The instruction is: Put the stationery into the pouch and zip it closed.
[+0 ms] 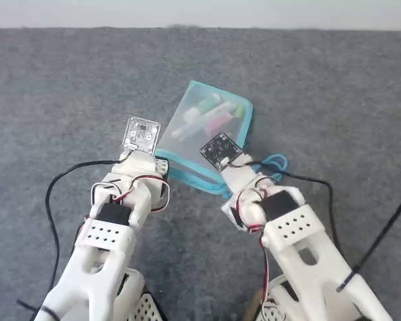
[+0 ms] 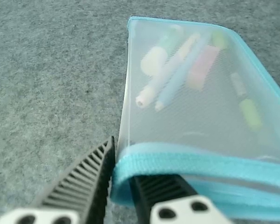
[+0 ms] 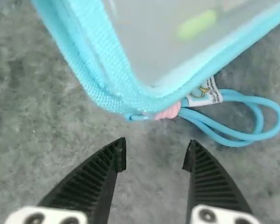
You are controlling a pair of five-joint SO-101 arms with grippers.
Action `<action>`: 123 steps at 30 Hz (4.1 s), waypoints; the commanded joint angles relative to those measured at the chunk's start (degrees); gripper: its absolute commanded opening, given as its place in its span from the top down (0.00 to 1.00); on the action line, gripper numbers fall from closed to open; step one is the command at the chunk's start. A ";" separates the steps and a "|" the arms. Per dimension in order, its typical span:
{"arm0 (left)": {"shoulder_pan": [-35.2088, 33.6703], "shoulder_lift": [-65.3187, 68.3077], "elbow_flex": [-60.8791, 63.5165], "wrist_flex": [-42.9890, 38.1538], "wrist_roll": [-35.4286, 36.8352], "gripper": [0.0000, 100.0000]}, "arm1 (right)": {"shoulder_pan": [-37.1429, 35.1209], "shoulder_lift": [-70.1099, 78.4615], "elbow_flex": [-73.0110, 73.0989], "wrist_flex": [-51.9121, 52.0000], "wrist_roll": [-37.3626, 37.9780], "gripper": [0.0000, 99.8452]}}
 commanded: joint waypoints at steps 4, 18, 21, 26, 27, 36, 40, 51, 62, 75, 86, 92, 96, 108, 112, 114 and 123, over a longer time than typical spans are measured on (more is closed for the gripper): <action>-0.79 -0.09 -2.24 -1.23 1.14 0.98 | -0.84 -2.33 3.43 -6.29 1.85 0.80; -0.79 0.00 -2.07 -1.14 1.14 0.98 | -0.40 -1.36 7.82 -14.81 11.08 0.66; -0.79 0.00 -1.98 -1.14 1.23 0.98 | -0.40 1.71 7.56 -16.75 10.99 0.66; -0.79 0.00 -1.98 -1.14 1.23 0.98 | -0.22 11.30 4.22 -18.07 10.99 0.66; -0.79 0.00 -1.98 -1.14 1.23 0.98 | 0.13 13.41 2.46 -17.27 10.90 0.66; -0.88 0.00 -1.89 -1.05 1.23 0.98 | 4.62 24.22 -6.15 -18.42 5.54 0.66; -0.88 0.00 -1.89 -1.05 1.23 0.98 | 1.19 24.75 -6.07 -20.62 3.78 0.66; -0.88 0.00 -1.89 -1.05 1.23 0.98 | 0.40 25.19 -6.33 -20.26 3.60 0.90; -0.70 0.00 -1.89 -1.05 1.23 0.98 | 8.66 9.80 -11.52 2.86 4.13 0.99; 4.84 0.09 -2.15 -0.18 3.60 0.99 | -7.78 -19.91 -25.41 29.14 8.18 0.99; -12.75 0.00 -5.67 1.85 12.92 0.99 | -0.66 -10.24 -7.12 12.00 8.09 0.83; -8.88 0.00 -5.23 1.67 12.92 0.99 | -0.75 2.77 -7.30 2.59 2.73 0.80; -8.79 0.00 -5.05 1.58 12.92 0.99 | -0.75 11.38 -10.99 -2.33 -0.18 0.80; -8.44 0.00 -5.14 1.58 12.84 0.99 | -4.09 30.73 -23.12 -12.00 -1.58 0.80; -8.35 0.00 -5.14 1.58 12.84 0.99 | -3.38 37.05 -26.81 -15.43 -5.36 0.80; -8.35 0.00 -5.14 1.58 12.84 0.99 | -2.95 39.43 -28.04 -17.10 -5.71 0.80; -8.35 0.09 -5.05 1.49 12.75 0.99 | 1.19 41.80 -29.19 -16.84 -5.63 0.90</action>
